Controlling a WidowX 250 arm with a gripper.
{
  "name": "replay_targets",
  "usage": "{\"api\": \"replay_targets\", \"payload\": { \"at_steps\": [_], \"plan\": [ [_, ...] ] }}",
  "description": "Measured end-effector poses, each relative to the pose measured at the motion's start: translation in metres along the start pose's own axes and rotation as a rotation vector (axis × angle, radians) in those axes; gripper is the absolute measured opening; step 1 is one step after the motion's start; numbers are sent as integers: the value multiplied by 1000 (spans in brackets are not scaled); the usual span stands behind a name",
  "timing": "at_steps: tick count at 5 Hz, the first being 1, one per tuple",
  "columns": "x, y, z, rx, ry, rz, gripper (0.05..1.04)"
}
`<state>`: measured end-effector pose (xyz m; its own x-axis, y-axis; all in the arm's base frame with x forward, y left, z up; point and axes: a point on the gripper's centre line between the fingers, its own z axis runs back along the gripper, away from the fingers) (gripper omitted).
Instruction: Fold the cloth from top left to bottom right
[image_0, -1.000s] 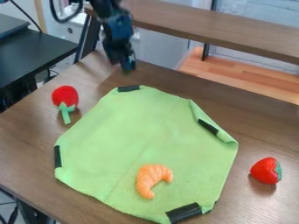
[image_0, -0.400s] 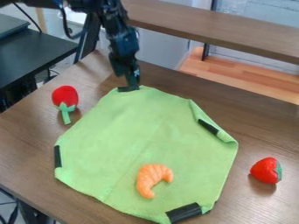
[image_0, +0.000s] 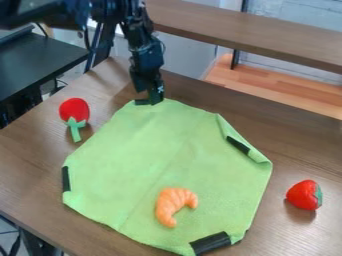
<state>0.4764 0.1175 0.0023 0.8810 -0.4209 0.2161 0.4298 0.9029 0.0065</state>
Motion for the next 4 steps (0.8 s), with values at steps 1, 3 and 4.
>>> {"api": "replay_targets", "payload": {
  "at_steps": [1, 3, 4],
  "plan": [
    [2, 7, -4, 20, 14, 7, 999],
    [1, 5, -12, 18, 47, 8, 677],
    [0, 6, -15, 24, 51, 6, 375]
  ]
}}
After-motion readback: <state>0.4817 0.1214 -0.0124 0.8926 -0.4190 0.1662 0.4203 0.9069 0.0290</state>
